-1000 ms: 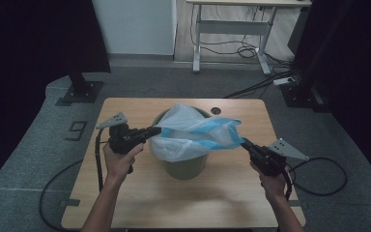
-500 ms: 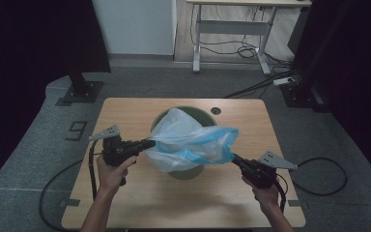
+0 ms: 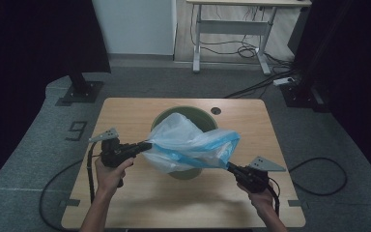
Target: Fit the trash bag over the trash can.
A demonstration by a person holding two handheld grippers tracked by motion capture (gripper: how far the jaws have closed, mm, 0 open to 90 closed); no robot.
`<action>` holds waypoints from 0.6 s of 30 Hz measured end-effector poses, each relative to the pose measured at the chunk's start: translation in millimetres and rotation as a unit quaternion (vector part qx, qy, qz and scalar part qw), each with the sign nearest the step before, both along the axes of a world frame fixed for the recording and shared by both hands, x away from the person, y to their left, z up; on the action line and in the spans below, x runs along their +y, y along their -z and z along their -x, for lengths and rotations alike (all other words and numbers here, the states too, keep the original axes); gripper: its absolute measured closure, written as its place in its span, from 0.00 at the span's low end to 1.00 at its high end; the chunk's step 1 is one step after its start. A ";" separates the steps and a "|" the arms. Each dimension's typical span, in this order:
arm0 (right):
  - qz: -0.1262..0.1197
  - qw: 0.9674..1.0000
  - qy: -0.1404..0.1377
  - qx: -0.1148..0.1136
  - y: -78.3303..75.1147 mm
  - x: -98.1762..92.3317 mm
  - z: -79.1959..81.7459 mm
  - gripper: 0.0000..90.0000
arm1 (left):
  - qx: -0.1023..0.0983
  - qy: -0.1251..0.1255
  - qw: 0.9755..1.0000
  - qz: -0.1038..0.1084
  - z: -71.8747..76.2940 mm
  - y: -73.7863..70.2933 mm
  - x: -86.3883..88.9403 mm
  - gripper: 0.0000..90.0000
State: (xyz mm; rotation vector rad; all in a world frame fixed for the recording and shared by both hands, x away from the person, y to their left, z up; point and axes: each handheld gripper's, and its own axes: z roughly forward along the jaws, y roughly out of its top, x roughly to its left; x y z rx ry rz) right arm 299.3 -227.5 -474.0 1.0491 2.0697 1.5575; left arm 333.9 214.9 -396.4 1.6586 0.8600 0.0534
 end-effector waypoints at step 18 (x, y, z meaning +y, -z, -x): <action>0.020 1.000 0.005 0.009 5.9 4.9 -10.5 0.98 | 0.036 -0.021 0.999 -0.005 -22.1 22.8 9.9 0.99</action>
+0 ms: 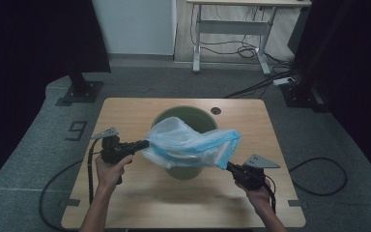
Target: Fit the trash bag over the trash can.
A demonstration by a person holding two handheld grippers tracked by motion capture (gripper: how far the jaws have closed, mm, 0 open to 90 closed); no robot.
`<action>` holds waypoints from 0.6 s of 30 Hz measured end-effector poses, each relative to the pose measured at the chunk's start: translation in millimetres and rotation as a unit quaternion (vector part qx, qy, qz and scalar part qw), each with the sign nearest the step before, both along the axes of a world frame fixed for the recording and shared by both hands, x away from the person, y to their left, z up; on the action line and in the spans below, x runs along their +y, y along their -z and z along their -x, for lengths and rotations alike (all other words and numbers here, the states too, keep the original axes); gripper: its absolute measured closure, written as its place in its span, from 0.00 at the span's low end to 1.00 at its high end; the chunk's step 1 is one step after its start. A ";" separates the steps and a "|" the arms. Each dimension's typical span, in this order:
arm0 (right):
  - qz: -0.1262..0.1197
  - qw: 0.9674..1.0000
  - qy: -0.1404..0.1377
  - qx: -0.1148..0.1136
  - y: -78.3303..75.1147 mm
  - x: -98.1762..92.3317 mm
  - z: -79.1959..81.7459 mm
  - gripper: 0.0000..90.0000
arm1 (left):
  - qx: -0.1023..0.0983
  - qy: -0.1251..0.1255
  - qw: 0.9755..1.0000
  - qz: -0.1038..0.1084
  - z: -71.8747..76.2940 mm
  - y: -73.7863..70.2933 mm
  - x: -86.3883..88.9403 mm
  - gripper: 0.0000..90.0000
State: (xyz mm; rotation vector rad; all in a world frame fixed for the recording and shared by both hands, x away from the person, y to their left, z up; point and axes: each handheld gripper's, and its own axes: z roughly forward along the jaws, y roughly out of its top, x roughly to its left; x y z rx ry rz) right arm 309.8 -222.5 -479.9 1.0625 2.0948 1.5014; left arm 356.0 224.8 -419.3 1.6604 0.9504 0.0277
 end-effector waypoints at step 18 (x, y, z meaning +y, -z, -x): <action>-0.001 1.000 -0.001 0.003 1.8 1.0 -1.6 0.98 | 0.025 -0.017 1.000 0.002 -14.4 19.9 2.6 0.99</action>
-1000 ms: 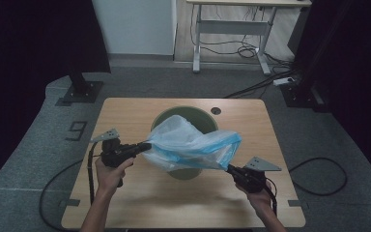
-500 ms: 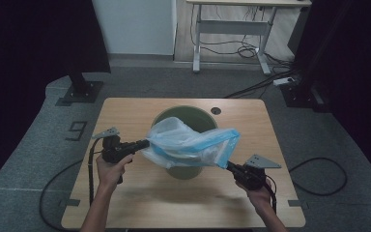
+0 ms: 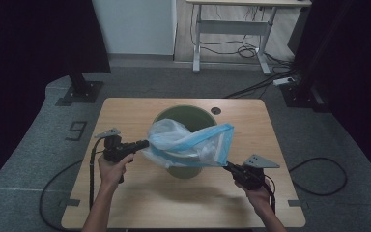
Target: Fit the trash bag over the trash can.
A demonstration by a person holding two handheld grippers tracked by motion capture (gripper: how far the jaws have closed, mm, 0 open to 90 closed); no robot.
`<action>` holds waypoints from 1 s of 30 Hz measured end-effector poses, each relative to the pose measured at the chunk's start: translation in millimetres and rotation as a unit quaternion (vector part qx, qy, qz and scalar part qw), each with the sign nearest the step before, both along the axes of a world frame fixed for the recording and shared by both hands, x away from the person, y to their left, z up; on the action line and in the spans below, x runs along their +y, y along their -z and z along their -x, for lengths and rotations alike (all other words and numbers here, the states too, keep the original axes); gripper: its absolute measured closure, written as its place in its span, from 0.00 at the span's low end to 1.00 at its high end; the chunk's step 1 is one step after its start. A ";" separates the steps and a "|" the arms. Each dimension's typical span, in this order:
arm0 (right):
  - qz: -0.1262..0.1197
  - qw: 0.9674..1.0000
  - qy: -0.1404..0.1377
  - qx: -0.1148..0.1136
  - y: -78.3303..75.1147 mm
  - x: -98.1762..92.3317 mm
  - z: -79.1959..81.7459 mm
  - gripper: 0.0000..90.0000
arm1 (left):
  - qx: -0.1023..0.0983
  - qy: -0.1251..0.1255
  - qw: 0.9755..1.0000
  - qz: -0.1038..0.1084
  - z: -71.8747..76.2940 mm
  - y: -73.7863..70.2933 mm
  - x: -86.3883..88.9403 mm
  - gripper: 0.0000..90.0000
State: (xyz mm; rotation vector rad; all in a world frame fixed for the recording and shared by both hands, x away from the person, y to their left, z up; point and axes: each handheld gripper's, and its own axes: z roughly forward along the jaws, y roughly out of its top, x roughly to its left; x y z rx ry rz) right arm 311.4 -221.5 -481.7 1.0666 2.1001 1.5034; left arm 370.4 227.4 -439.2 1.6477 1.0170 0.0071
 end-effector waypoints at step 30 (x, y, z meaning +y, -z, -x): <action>0.003 1.000 0.015 -0.006 -12.6 -5.8 -1.7 0.97 | -0.149 0.011 0.983 -0.105 40.7 -64.7 -42.5 0.28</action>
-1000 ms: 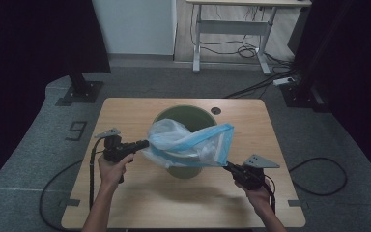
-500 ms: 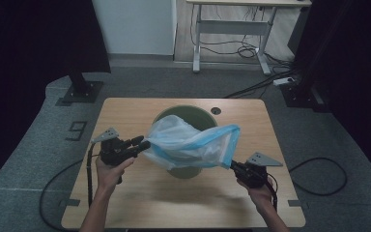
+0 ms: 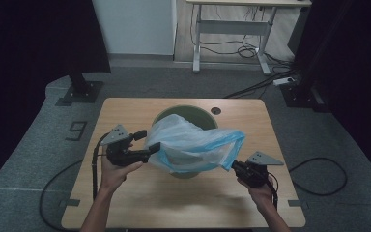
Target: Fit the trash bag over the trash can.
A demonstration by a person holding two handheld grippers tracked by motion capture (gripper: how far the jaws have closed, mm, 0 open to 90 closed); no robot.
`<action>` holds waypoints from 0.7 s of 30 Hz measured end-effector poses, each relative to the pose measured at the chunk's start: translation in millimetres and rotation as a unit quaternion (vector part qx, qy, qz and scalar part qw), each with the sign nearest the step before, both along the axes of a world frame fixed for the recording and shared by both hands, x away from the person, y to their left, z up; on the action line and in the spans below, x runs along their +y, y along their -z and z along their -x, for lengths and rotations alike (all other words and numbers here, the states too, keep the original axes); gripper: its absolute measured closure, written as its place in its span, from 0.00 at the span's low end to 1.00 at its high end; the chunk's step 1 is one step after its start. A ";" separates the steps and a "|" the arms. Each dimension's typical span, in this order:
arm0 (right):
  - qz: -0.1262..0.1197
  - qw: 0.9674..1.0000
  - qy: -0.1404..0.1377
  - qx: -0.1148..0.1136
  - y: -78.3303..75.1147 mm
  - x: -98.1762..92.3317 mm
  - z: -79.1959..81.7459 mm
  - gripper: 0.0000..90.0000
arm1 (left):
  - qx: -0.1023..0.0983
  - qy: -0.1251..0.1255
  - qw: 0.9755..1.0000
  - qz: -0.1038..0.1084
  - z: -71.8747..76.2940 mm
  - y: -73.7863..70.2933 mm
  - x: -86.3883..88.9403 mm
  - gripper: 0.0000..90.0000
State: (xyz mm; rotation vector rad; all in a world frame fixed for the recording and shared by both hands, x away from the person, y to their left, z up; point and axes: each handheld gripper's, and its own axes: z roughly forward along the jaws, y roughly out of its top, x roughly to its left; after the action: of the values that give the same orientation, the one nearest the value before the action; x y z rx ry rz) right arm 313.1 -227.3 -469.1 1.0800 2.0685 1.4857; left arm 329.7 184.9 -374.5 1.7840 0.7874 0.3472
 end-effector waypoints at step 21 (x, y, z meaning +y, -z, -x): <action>0.016 0.999 0.017 -0.030 -2.5 -27.2 9.5 0.62 | 0.022 -0.020 0.999 0.021 -20.0 2.5 -9.5 0.97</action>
State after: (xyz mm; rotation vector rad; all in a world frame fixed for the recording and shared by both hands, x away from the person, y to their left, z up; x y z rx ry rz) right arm 303.6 -254.5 -466.6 1.0422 2.0161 1.4464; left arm 349.7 175.4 -377.0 1.7428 0.8560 0.3163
